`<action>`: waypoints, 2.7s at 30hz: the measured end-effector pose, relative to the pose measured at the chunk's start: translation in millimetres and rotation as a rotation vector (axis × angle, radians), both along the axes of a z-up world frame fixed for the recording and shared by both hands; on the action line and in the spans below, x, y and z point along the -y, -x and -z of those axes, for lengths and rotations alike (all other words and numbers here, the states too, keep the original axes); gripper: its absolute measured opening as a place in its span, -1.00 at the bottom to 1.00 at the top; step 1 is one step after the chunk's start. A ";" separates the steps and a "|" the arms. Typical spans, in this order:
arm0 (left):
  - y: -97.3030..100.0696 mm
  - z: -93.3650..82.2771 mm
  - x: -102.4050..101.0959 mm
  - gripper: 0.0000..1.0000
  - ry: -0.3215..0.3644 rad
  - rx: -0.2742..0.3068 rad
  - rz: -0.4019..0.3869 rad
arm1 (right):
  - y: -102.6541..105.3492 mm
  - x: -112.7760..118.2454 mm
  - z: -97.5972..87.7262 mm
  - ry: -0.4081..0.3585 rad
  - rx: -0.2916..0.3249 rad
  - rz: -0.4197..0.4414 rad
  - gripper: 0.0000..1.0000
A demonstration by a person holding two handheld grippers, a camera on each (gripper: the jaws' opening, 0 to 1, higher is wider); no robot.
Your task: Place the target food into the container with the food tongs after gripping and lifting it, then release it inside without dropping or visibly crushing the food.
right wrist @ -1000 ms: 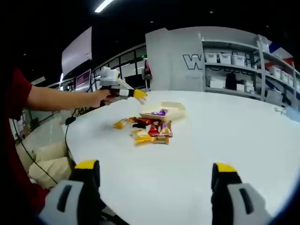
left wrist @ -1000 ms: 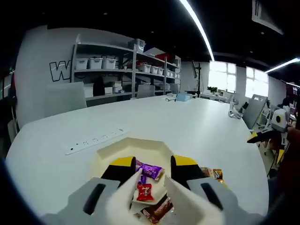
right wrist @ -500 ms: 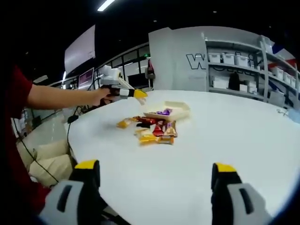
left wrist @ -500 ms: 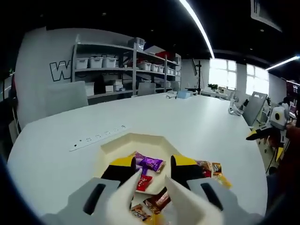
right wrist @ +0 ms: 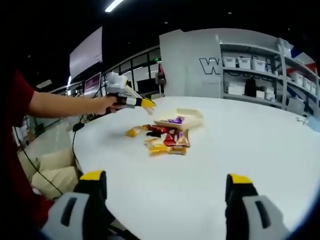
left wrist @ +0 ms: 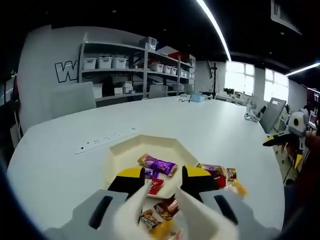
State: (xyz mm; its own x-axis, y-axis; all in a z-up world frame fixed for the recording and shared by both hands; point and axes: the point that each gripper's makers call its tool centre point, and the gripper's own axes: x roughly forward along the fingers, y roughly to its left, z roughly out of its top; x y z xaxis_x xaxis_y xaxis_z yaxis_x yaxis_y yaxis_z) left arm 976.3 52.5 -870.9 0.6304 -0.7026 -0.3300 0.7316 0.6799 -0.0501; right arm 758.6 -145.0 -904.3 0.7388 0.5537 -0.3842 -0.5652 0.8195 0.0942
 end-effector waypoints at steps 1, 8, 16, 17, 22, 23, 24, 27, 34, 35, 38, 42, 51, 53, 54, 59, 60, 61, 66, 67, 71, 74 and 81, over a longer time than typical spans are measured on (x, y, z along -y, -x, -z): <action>0.4 2.8 -1.6 -0.45 -0.004 -0.007 -0.003 | 0.1 0.0 0.1 -0.001 0.000 0.000 0.97; 0.1 12.1 -10.3 -0.44 -0.004 -0.041 -0.018 | 0.5 0.0 1.7 0.000 -0.004 0.001 0.97; 1.6 20.0 -14.2 -0.44 -0.004 -0.066 -0.032 | 0.6 0.1 3.4 0.003 -0.008 -0.002 0.97; 1.7 21.2 -14.6 -0.44 -0.001 -0.071 -0.033 | 0.7 0.2 3.6 0.005 -0.009 -0.002 0.97; 3.2 28.6 -17.2 -0.44 -0.009 -0.082 -0.037 | 0.6 0.9 3.8 0.004 -0.010 0.000 0.97; 3.6 30.3 -17.9 -0.44 -0.007 -0.086 -0.039 | 0.6 0.9 3.9 0.004 -0.010 0.000 0.97; 3.7 31.4 -18.4 -0.44 -0.007 -0.089 -0.040 | 0.8 0.7 3.9 0.005 -0.010 -0.002 0.97; 4.5 35.8 -19.9 -0.45 -0.016 -0.093 -0.041 | 1.1 0.0 4.0 0.005 -0.011 -0.002 0.97; 2.0 39.0 -24.1 -0.45 -0.022 -0.099 -0.059 | 2.1 -0.8 5.9 0.011 -0.014 -0.004 0.97; 2.1 39.2 -24.2 -0.45 -0.022 -0.100 -0.059 | 2.0 -0.9 5.7 0.011 -0.014 -0.004 0.97; 1.8 41.7 -25.2 -0.45 -0.035 -0.101 -0.064 | 1.6 -0.8 4.9 0.013 -0.012 -0.005 0.97; 3.3 46.4 -25.1 -0.46 -0.049 -0.105 -0.058 | 1.4 0.1 5.1 0.016 -0.014 -0.002 0.96; 5.9 51.4 -24.6 -0.47 -0.070 -0.097 -0.046 | 0.0 0.0 2.1 0.009 -0.008 -0.001 0.97; 5.3 51.5 -25.4 -0.48 -0.071 -0.100 -0.048 | -0.8 -0.2 2.6 0.014 -0.008 -0.002 0.96; 5.5 51.4 -25.1 -0.49 -0.076 -0.093 -0.040 | -0.9 -0.4 2.8 0.014 -0.008 -0.003 0.96; 5.4 53.0 -24.7 -0.51 -0.094 -0.087 -0.037 | -1.7 -2.7 1.3 0.008 -0.004 -0.004 0.96; 5.2 53.0 -24.6 -0.52 -0.092 -0.086 -0.036 | -2.0 -2.9 1.5 0.008 -0.004 -0.005 0.96; 4.8 53.3 -24.7 -0.53 -0.092 -0.087 -0.037 | -2.1 -3.1 1.9 0.008 -0.004 -0.005 0.96; 3.6 55.9 -24.9 -0.58 -0.089 -0.095 -0.032 | -1.0 -1.6 5.0 0.009 -0.010 -0.003 0.96; 3.5 55.8 -24.7 -0.58 -0.091 -0.089 -0.027 | -0.6 -1.3 5.7 0.008 -0.013 -0.003 0.96; 4.3 56.1 -24.1 -0.60 -0.075 -0.103 -0.032 | -1.3 -0.1 7.0 0.008 -0.014 0.000 0.95; 3.4 56.2 -25.1 -0.61 -0.060 -0.121 -0.040 | -1.6 -0.6 6.2 0.009 -0.012 -0.003 0.95; -1.5 41.3 -35.3 -0.61 0.047 -0.140 -0.123 | -0.6 -3.8 7.7 0.011 -0.014 -0.013 0.95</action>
